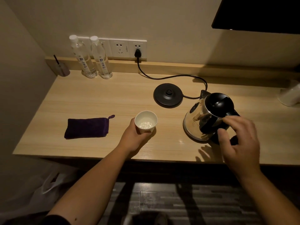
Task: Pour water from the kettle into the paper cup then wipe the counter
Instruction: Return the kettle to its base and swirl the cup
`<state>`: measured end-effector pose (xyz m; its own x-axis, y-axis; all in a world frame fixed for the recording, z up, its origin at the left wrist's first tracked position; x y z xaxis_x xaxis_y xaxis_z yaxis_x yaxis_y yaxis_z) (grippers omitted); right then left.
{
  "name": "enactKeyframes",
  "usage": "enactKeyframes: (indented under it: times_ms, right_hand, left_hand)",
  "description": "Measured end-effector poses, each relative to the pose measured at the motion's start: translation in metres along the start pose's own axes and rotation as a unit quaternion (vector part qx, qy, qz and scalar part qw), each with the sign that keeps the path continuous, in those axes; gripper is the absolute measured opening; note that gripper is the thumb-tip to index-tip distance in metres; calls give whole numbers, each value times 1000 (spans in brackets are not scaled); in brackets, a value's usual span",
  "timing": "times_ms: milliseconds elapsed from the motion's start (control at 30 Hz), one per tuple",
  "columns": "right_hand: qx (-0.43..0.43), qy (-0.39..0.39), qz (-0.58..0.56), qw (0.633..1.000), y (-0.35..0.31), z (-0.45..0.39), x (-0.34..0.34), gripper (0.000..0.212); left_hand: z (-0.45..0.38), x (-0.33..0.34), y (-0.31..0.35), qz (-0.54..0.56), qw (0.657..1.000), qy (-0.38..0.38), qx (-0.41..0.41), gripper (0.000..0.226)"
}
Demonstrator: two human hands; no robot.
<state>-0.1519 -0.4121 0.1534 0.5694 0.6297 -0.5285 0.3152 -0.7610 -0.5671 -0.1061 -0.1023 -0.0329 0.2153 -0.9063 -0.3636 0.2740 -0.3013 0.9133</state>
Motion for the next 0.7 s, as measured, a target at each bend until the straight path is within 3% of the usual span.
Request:
enactKeyframes:
  times_ms: [133, 300, 433, 700]
  right_hand:
    - [62, -199, -41, 977, -14, 38, 100, 30]
    - [162, -362, -71, 915, 2, 78, 197, 58]
    - [211, -400, -151, 879, -16, 83, 227, 75]
    - [295, -366, -234, 851, -23, 65, 258, 62]
  left_hand:
    - [-2, 0, 2, -28, 1000, -4, 9, 78]
    - [4, -4, 4, -21, 999, -24, 6, 87]
    - [7, -15, 6, 41, 999, -18, -5, 88]
    - [-21, -25, 14, 7, 1000, 5, 14, 66]
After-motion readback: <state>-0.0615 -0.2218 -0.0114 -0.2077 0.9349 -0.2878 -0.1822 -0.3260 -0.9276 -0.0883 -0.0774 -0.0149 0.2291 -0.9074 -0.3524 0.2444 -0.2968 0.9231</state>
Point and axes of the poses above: each hand's wrist, its own z-axis away from the middle knuckle, its own x-axis out of the palm, y = z × x, the point moved 10 cm from there along -z, towards the middle knuckle, and after that the axes turned 14 degrees about y, right-handed, at the moved point
